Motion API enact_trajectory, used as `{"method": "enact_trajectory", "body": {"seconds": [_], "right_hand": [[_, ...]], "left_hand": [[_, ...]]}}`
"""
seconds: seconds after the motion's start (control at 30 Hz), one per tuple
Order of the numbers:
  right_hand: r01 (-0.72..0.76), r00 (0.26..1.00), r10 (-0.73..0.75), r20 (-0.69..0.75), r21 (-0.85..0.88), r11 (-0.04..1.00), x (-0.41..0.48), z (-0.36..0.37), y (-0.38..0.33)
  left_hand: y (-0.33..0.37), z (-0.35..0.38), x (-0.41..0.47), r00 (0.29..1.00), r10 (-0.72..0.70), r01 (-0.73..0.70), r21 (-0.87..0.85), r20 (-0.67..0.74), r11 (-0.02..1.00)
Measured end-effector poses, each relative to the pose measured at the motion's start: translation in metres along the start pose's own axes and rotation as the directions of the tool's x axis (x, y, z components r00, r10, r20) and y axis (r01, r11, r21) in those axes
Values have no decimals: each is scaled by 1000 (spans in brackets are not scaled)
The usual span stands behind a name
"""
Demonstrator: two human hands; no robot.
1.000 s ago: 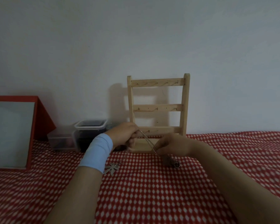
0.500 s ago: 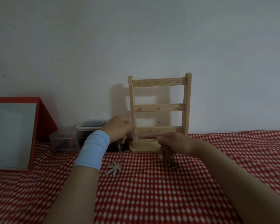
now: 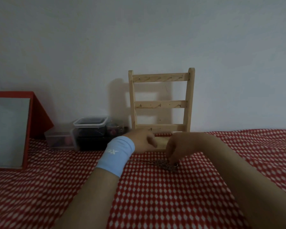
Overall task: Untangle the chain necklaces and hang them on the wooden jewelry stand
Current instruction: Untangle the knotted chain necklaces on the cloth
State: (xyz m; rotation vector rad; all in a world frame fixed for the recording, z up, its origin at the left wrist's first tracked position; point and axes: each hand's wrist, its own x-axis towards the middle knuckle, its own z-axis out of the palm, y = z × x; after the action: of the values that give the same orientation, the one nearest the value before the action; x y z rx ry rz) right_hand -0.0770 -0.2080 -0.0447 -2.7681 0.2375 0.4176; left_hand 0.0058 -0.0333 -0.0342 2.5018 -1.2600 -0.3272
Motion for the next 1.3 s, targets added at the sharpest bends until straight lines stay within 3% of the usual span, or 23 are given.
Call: {"method": "enact_trajectory", "body": {"seconds": [0.1,0.17,0.3,0.5,0.6,0.73,0.83,1.0,1.13,1.3], "right_hand": [[-92,992,104,74,-148,985,2,6,-1],[-79,994,89,62,-138,987,4,8,0],[-44,997,43,57,18,999,3,8,5],[166,977,-93,-191,408,898,-1,2,9],[165,976,-91,-198,399,902,1,2,10],[116,990,-82,-119,319,941,2,2,3],[112,987,-54,-150,408,906,1,3,-4],[190,977,-90,-194,589,785,-4,3,-6],[239,967,-119,-226,639,731,-1,5,-6],[287,952,-123,-281,676,678,0,6,-5]], "left_hand": [[8,30,8,986,42,-39,-21,160,999],[6,42,13,987,22,-27,25,158,999],[-1,37,11,993,45,-47,18,107,999],[-24,19,7,995,-37,40,-31,95,999],[-29,10,4,990,-114,124,-134,82,983],[-31,2,1,992,-126,125,-212,8,969],[-29,0,0,992,-129,127,-238,6,963],[-28,3,2,973,-177,208,-240,146,948],[-24,1,3,1000,9,-4,-203,25,979],[-19,7,3,992,95,-123,-451,-85,884]]}}
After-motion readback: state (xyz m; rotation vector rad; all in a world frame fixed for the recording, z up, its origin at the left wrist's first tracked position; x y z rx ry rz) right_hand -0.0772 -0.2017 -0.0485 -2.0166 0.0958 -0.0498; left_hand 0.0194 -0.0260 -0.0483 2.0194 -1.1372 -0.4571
